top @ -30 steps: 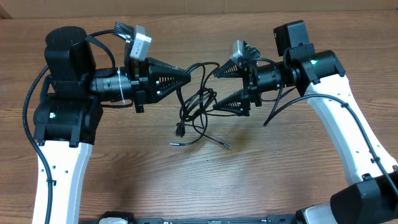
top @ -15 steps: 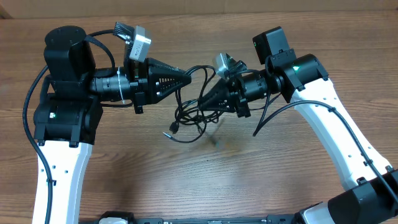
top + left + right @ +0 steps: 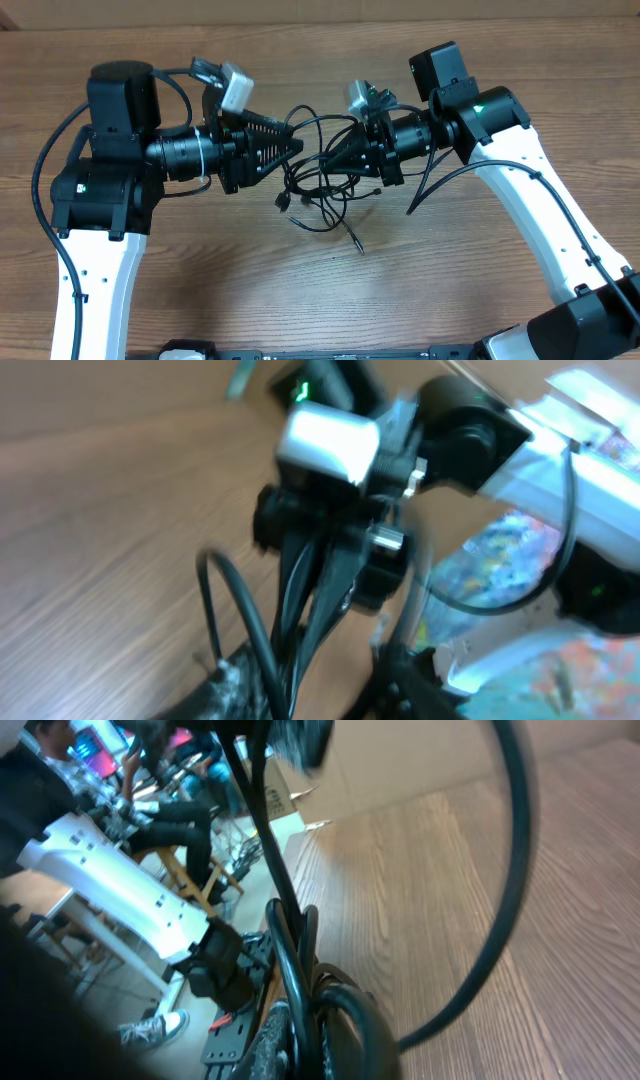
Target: Untangle cables
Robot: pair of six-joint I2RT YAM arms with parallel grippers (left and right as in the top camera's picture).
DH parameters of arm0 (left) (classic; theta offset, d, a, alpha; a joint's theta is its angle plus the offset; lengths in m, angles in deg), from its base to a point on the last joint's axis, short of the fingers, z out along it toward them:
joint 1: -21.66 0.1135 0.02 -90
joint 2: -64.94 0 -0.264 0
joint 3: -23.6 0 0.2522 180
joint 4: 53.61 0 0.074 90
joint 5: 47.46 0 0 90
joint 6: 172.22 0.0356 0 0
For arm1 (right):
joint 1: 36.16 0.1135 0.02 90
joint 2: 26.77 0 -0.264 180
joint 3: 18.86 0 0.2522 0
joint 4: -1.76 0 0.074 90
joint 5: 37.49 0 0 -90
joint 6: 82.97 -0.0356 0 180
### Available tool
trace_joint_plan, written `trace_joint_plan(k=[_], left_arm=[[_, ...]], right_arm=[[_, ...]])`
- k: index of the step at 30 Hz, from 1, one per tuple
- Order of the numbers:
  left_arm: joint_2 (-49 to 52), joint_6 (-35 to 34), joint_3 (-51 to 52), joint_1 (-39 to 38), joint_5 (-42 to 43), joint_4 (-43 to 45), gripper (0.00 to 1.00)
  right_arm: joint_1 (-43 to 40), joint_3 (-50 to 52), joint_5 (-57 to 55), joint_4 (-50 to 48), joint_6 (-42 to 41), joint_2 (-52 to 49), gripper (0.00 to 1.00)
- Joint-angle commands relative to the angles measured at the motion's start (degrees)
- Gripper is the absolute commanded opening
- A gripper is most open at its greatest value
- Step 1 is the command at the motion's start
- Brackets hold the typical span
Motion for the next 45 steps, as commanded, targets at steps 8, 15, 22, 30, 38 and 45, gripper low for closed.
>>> trace_joint_plan(k=[8,15,22,30,38,45], left_arm=[[-0.9,21.2,-1.0,0.2,-5.6,-11.4,0.49],[-0.6,21.2,-1.0,0.2,-8.1,-10.6,0.46],[0.6,21.0,-1.0,0.2,-12.0,-10.2,0.47],[0.7,20.5,-1.0,-5.1,-19.9,-6.8,0.68],[0.7,13.1,-1.0,-13.7,-41.2,-2.2,0.70],[0.7,10.4,-1.0,-13.6,-40.7,0.5,0.69]], right_arm=[[-1.7,0.1,-0.9,-6.0,-17.3,0.2,0.04],[-0.7,0.1,-0.9,-5.5,-19.0,0.2,0.04],[1.3,0.1,-0.9,-4.9,-19.5,0.2,0.04],[2.0,0.1,-0.9,-6.0,-26.9,0.2,0.04],[2.0,0.1,-1.0,-7.7,-34.2,0.2,0.04],[2.0,0.1,-5.7,-5.0,-34.2,0.2,0.04]])
